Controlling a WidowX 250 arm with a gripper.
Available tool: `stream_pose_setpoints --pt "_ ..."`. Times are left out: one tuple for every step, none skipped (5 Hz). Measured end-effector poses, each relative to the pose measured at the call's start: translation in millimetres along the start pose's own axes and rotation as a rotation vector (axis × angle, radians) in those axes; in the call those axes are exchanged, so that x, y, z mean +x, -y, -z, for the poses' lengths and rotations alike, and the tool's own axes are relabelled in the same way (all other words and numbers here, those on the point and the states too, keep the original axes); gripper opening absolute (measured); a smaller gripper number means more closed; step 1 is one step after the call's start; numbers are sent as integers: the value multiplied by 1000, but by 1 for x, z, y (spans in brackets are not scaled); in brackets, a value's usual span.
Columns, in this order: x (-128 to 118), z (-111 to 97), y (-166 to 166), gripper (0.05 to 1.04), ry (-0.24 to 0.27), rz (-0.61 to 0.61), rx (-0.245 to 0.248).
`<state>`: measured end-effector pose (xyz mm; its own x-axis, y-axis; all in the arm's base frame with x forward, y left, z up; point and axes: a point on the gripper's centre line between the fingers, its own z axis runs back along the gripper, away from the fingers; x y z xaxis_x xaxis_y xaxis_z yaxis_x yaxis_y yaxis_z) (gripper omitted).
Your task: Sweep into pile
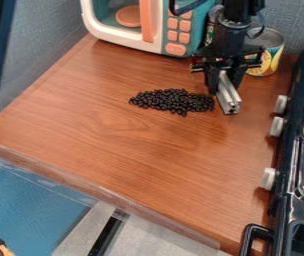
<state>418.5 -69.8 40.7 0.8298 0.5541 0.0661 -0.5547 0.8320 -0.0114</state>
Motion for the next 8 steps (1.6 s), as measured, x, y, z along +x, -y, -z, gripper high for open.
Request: stream_pose_setpoints --pt "2 2 2 406 15 3 -11" --pt "-3 13 0 406 12 -6 -19" --pt "-6 18 4 406 22 -15 -39" --pt "-10 21 9 406 24 -23 -61" --pt "-10 23 11 406 32 -33 -73" --pt "-11 24 10 406 31 -35 -71" --pt "-12 27 8 406 42 -34 -65" --pt "-15 28 2 406 46 -33 -53"
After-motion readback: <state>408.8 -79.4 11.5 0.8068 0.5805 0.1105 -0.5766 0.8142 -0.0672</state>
